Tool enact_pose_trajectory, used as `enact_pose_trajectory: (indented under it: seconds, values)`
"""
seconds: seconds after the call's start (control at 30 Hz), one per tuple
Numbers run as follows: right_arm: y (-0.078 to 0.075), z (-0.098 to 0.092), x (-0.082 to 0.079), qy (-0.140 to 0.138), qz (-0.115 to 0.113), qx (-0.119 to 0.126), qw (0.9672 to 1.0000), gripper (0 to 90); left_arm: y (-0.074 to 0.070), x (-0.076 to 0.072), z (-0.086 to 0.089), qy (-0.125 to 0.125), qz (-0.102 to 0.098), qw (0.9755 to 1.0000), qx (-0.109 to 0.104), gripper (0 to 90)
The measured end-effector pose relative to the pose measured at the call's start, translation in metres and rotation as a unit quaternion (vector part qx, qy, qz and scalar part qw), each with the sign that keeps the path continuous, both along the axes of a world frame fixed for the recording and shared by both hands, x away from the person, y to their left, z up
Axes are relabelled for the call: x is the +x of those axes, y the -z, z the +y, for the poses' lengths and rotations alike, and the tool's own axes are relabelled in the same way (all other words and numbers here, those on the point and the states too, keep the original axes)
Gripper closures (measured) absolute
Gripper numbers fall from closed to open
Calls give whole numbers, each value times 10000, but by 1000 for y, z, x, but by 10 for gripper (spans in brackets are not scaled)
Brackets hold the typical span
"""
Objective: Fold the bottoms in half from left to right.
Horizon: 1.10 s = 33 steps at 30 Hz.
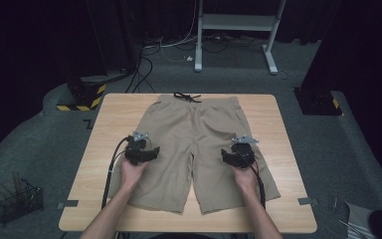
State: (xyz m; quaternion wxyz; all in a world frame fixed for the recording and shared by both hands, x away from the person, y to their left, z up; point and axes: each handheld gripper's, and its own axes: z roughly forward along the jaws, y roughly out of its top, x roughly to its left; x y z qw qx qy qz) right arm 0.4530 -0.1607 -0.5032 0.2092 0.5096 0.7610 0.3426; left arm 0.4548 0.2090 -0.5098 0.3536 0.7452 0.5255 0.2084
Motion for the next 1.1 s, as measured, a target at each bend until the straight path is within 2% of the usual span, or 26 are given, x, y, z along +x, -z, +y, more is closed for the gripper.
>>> enact_pose_trajectory:
  seconds: [0.03, 0.13, 0.17, 0.23, 0.27, 0.33, 0.4, 0.47, 0.5, 0.53, 0.6, 0.7, 0.93, 1.1]
  values:
    - [1, 3, 4, 9, -12, -41, 10000, 436, -1, 5, -1, -59, -97, 9999, -76, 341]
    - [2, 5, 7, 58, -71, -17, 10000, 444, 1, 12, -4, -69, 26, 9999, -99, 332]
    - [6, 6, 11, 137, 32, -58, 9999, 442, 2, 14, -7, -47, 44, 10000, -32, 331]
    - [7, 8, 13, 142, 30, -116, 9998, 442, 5, 17, -9, -49, 48, 10000, -41, 315]
    - [7, 12, 16, 115, -49, -205, 9997, 443, 9, 19, -12, -54, 107, 9999, -9, 311]
    - [7, 16, 20, 140, -41, -207, 9997, 443, 13, 20, -14, -72, 106, 9999, 30, 304]
    - [8, 18, 23, 166, -55, -218, 9996, 444, 13, 20, -15, -66, 77, 9999, 89, 307]
    - [10, 19, 25, 176, 13, -236, 9996, 441, 14, 20, -16, -64, 59, 9999, 78, 307]
    - [16, 19, 27, 183, 126, -283, 9994, 434, 14, 19, -16, -53, 30, 9999, 101, 307]
    - [16, 18, 27, 173, 102, -273, 9994, 433, 15, 18, -18, -4, -18, 9997, 227, 307]
    - [16, 18, 27, 158, 109, -278, 9994, 433, 16, 17, -19, 16, -95, 9995, 291, 310]
    - [16, 16, 28, 9, 84, -290, 9995, 431, 17, 16, -19, 14, -126, 9996, 264, 312]
    - [16, 17, 26, 63, 122, -288, 9995, 431, 17, 11, -21, 14, -156, 9995, 264, 343]
    - [17, 16, 18, 21, 82, -268, 9996, 431, 17, 4, -23, 55, -181, 9994, 295, 371]
